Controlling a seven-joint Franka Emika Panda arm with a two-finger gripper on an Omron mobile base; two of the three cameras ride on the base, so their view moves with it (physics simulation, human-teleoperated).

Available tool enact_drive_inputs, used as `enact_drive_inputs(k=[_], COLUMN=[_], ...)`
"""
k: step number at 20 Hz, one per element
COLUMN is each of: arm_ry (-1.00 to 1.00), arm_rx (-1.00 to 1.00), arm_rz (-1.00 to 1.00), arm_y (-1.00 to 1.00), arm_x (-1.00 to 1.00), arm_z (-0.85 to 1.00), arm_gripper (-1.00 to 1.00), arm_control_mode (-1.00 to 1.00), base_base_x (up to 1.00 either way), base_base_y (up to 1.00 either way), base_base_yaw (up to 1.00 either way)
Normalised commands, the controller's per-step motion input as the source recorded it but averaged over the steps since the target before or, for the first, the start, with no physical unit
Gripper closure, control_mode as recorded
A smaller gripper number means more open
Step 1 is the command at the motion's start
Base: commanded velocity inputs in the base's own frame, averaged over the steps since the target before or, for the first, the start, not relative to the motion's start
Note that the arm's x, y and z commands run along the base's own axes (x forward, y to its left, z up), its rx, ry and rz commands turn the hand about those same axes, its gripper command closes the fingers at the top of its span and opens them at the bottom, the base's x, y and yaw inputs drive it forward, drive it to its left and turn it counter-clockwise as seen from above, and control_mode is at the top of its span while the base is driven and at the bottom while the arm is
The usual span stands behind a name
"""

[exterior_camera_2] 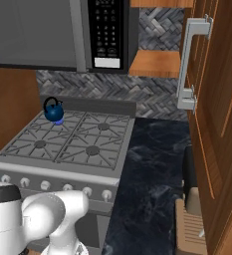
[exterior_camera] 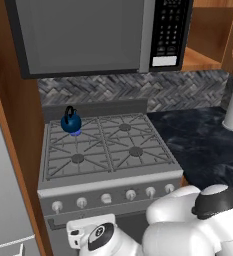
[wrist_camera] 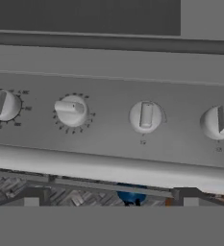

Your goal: The kettle is done boiling. Turn off the stove, then wait for 300 timesteps before moving the kettle to the dining table.

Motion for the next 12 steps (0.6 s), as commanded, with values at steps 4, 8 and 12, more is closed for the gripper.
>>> enact_drive_inputs(k=[4,8,12], arm_ry=[-0.04,-0.01,0.0], arm_rx=[0.0,0.0,0.0], arm_rz=[0.0,0.0,0.0], arm_y=[0.0,0.0,0.0], arm_x=[0.14,0.22,0.25], arm_z=[0.0,0.0,0.0], arm_gripper=[-1.0,-1.0,-1.0], arm_control_mode=[-1.0,-1.0,-1.0], base_base_x=[0.0,0.0,0.0], base_base_y=[0.0,0.0,0.0], base_base_yaw=[0.0,0.0,0.0])
